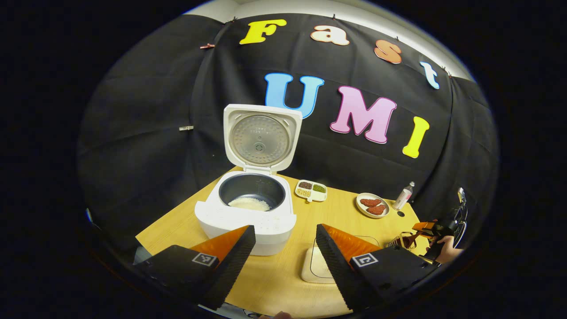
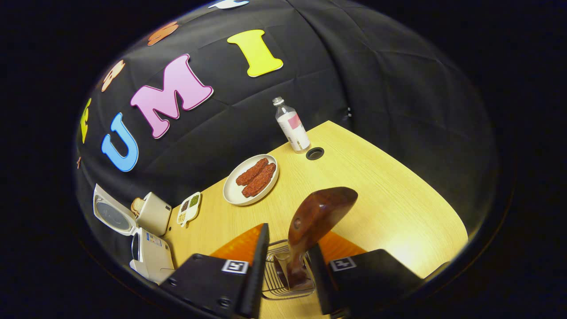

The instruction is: Close the left gripper, press the button to open the rice cooker; take a wooden spoon from the chopstick holder with the right hand, scoop a spoonful of rice and pour it into the rice cooker, then put the wooden spoon back into the chopstick holder.

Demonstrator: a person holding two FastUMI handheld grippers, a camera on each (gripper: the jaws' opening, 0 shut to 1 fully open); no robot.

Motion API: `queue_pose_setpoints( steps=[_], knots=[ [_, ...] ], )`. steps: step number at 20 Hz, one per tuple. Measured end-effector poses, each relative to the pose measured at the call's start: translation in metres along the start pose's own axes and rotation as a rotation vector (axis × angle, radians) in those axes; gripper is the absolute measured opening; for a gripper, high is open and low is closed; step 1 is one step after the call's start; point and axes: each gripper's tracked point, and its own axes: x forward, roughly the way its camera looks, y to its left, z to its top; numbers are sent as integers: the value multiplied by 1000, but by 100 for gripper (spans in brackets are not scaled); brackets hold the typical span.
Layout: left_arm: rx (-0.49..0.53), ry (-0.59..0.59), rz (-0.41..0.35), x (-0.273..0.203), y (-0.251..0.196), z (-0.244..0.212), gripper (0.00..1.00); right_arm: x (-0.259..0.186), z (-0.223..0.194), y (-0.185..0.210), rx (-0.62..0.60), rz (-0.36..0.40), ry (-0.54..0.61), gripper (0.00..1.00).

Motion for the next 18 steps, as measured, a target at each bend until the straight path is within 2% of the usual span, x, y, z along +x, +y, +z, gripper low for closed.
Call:
queue_pose_setpoints(
  steps=[3,6,10,15,18],
  knots=[
    [0,-50,-6,-1,8,25,95,-21,3,-8,-75,-26,-27,98],
    [-20,-156,-5,2,18,77,95,-49,9,-16,-144,-65,-76,99],
    [34,-283,6,14,36,146,95,-87,0,-39,-214,-125,-105,98],
    [108,-375,-18,37,40,218,95,-137,-42,-68,-205,-186,-23,99],
    [102,-386,-40,62,40,257,95,-158,-56,-75,-192,-214,-5,99]
  ],
)
